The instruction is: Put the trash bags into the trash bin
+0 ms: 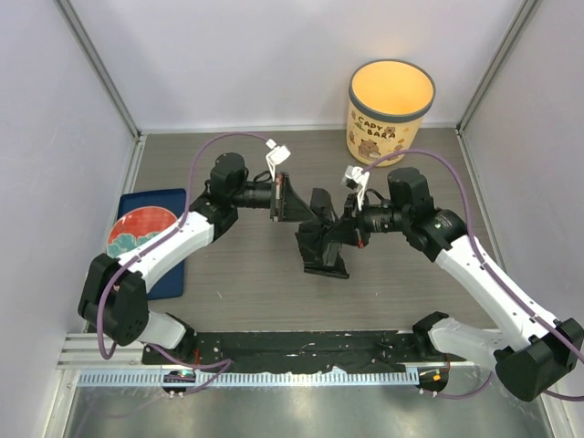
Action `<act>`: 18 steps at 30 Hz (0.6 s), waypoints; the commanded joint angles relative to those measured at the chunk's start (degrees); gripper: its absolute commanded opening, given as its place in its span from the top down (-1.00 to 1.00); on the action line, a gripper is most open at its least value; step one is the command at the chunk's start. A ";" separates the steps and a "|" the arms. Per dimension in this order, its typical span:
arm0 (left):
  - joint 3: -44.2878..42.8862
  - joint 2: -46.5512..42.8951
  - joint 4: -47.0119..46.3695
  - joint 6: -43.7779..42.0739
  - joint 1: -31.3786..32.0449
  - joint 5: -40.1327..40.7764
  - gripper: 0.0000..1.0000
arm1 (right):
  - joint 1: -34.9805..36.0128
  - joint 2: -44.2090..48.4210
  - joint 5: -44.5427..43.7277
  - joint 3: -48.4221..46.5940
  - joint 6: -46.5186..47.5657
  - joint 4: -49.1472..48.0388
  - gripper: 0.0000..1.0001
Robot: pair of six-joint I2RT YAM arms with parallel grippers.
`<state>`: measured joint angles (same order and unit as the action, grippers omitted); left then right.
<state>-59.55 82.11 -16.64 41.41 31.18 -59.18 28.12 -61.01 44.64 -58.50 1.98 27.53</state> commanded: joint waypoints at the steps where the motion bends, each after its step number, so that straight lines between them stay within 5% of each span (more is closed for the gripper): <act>1: 0.75 -1.69 -3.92 -0.89 -4.46 1.70 1.00 | 0.01 2.83 3.08 -0.65 4.42 9.72 0.98; 8: -1.27 -0.63 -3.75 -1.25 -4.03 -2.77 0.99 | -0.26 3.54 -0.07 -1.09 2.87 9.30 0.99; 11: 0.04 -2.47 -2.62 -1.15 -1.66 0.53 0.04 | -0.26 3.36 -1.84 -1.18 0.50 6.06 0.99; 18: -0.92 -0.29 -0.41 -0.10 4.15 5.56 -0.22 | -0.26 3.36 -0.88 0.05 -3.28 0.95 0.99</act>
<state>-58.81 81.97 -16.45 40.58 33.19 -56.60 28.01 -58.41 43.77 -58.48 2.02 33.63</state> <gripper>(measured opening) 0.594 0.030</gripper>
